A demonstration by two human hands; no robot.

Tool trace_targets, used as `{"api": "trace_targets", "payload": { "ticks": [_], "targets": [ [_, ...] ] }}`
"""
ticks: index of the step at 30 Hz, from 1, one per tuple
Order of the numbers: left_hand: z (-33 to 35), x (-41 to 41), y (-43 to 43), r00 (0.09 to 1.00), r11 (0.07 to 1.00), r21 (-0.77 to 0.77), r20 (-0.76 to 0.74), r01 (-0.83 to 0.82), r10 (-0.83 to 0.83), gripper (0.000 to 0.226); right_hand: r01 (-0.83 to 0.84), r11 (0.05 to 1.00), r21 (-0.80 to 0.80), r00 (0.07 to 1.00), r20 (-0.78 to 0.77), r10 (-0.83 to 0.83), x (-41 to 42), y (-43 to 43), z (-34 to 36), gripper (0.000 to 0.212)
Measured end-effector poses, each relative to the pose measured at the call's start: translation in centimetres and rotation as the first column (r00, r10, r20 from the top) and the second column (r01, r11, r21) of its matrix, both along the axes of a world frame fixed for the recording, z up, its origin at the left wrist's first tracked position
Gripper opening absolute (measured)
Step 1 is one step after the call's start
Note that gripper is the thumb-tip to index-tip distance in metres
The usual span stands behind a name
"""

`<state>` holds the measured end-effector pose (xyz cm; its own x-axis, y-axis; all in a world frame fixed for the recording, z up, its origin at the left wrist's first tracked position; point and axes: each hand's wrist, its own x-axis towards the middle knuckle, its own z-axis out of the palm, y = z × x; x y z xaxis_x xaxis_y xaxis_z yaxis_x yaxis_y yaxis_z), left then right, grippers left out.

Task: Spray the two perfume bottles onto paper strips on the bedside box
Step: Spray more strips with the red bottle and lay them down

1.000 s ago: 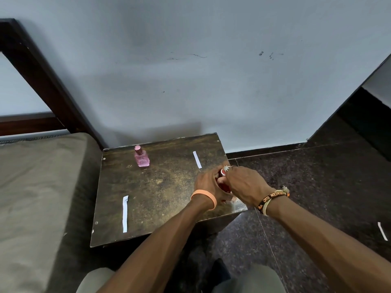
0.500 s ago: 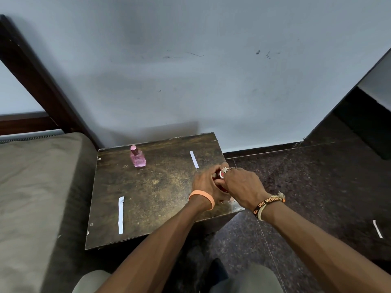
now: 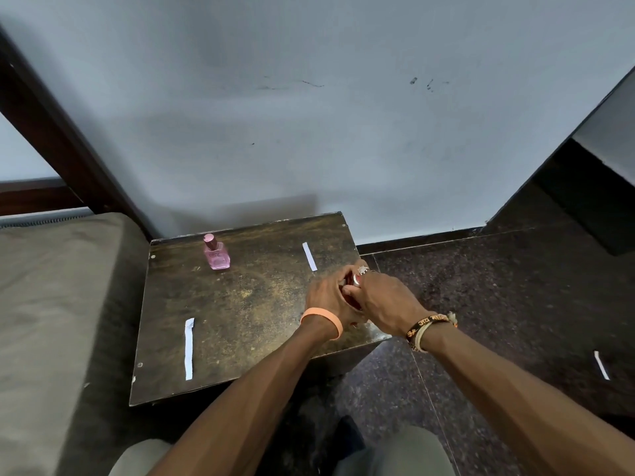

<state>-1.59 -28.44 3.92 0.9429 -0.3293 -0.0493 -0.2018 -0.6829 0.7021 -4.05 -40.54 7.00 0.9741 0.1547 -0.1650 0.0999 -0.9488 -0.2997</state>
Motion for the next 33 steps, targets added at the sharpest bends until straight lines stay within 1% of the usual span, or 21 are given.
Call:
{"api": "trace_targets", "payload": {
  "ticks": [3, 5, 7, 9, 11, 12, 14, 15, 17, 18, 19, 21, 22, 24, 25, 27, 29, 30, 31, 32, 33],
  "targets": [
    [0.0, 0.0, 0.0, 1.000, 1.000, -0.011, 0.005, 0.006, -0.006, 0.068, 0.019, 0.999, -0.028, 0.999, 0.036, -0.018, -0.1, 0.0, -0.6, 0.027],
    [0.2, 0.0, 0.1, 1.000, 1.000, -0.007, -0.007, 0.013, -0.013, 0.068, 0.072, 0.996, -0.056, 0.997, 0.044, -0.070, -0.1, 0.1, -0.9, 0.032],
    [0.2, 0.0, 0.2, 0.999, 1.000, -0.004, -0.027, 0.026, -0.026, 0.071, 0.089, 0.988, -0.127, 0.993, 0.083, -0.079, -0.1, 0.4, -1.1, 0.038],
    [0.3, 0.0, 0.3, 0.999, 1.000, -0.009, -0.031, 0.019, -0.019, 0.068, 0.009, 0.967, -0.255, 0.991, 0.129, 0.025, 0.3, 0.3, -0.8, 0.043],
    [0.3, 0.0, 0.3, 0.999, 1.000, -0.021, -0.035, 0.007, -0.008, 0.062, -0.102, 0.910, -0.403, 0.977, 0.133, 0.168, 0.8, -0.3, 0.0, 0.048],
    [0.3, 0.0, 0.2, 0.999, 1.000, -0.021, -0.034, 0.008, -0.008, 0.063, -0.121, 0.876, -0.467, 0.971, 0.129, 0.202, 1.1, -0.6, 0.5, 0.049],
    [0.0, 0.0, 0.0, 1.000, 1.000, -0.012, -0.027, 0.009, -0.009, 0.064, -0.075, 0.837, -0.542, 0.978, 0.124, 0.167, 1.2, -0.5, 0.9, 0.048],
    [-0.1, 0.1, -0.2, 1.000, 1.000, 0.000, -0.011, 0.004, -0.004, 0.064, -0.026, 0.833, -0.553, 0.985, 0.128, 0.116, 1.1, 0.0, 0.9, 0.046],
    [-0.3, 0.2, -0.2, 1.000, 1.000, -0.001, 0.010, -0.010, 0.010, 0.063, 0.061, 0.856, -0.514, 0.991, 0.134, 0.010, 1.0, 1.1, 0.8, 0.043],
    [-0.4, 0.2, -0.1, 1.000, 1.000, -0.012, 0.007, -0.015, 0.015, 0.064, 0.078, 0.868, -0.491, 0.991, 0.135, -0.013, 1.2, 1.5, 0.7, 0.042],
    [-0.4, 0.2, -0.1, 1.000, 1.000, -0.014, 0.000, -0.017, 0.017, 0.066, 0.074, 0.874, -0.481, 0.991, 0.134, -0.010, 1.5, 1.6, 0.6, 0.041],
    [-0.7, 0.3, 0.1, 0.999, 1.000, 0.000, -0.024, -0.025, 0.025, 0.067, 0.016, 0.879, -0.477, 0.992, 0.119, 0.047, 1.9, 1.4, 0.9, 0.043],
    [-0.7, 0.4, 0.1, 0.999, 0.999, 0.007, -0.037, -0.034, 0.034, 0.067, -0.031, 0.864, -0.502, 0.989, 0.111, 0.101, 2.0, 1.0, 1.1, 0.045],
    [-0.9, 0.5, -0.1, 0.998, 0.999, 0.013, -0.055, -0.033, 0.034, 0.070, -0.111, 0.795, -0.597, 0.973, 0.097, 0.208, 2.0, 0.3, 1.7, 0.048],
    [-0.9, 0.6, -0.2, 0.998, 1.000, 0.006, -0.060, -0.021, 0.021, 0.073, -0.111, 0.776, -0.622, 0.971, 0.098, 0.217, 1.9, 0.1, 1.9, 0.050],
    [-0.9, 0.7, -0.5, 0.998, 1.000, -0.015, -0.059, -0.012, 0.012, 0.074, -0.014, 0.798, -0.603, 0.983, 0.135, 0.120, 1.8, 0.2, 1.9, 0.051],
    [-0.9, 0.8, -0.4, 0.999, 1.000, -0.012, -0.042, -0.009, 0.008, 0.068, 0.101, 0.826, -0.555, 0.987, 0.161, -0.012, 1.7, 1.1, 1.5, 0.048],
    [-1.1, 0.8, -0.3, 0.999, 1.000, -0.005, -0.031, -0.005, 0.005, 0.067, 0.122, 0.832, -0.541, 0.986, 0.160, -0.040, 1.8, 1.5, 1.3, 0.047],
    [-1.2, 0.8, -0.2, 1.000, 1.000, 0.000, -0.022, -0.007, 0.007, 0.068, 0.118, 0.834, -0.539, 0.987, 0.152, -0.041, 1.8, 1.7, 1.3, 0.047],
    [-1.3, 0.8, -0.1, 1.000, 1.000, 0.010, -0.020, -0.012, 0.012, 0.068, 0.088, 0.835, -0.543, 0.989, 0.147, -0.008, 1.9, 1.7, 1.4, 0.045],
    [-1.3, 0.9, 0.0, 1.000, 0.999, 0.035, -0.018, -0.011, 0.011, 0.067, 0.025, 0.829, -0.559, 0.986, 0.151, 0.072, 2.0, 1.6, 1.5, 0.043]
  ]
}}
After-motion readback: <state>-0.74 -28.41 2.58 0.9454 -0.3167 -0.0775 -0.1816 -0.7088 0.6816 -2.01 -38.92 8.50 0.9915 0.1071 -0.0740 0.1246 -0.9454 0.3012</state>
